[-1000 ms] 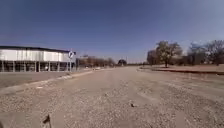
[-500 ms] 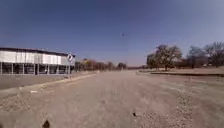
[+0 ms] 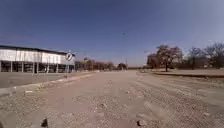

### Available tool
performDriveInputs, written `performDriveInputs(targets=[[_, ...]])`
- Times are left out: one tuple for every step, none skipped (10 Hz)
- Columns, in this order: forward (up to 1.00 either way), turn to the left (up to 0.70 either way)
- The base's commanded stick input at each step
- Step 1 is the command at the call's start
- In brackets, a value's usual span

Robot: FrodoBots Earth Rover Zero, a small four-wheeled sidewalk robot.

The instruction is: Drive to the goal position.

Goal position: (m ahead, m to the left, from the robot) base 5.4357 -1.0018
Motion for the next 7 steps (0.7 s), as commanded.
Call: performDriveInputs(targets=[[0.5,0.0],[0.5,0.0],[0.5,0.0],[0.5,0.0],[0.5,0.0],[0.5,0.0],[0.5,0.0]])
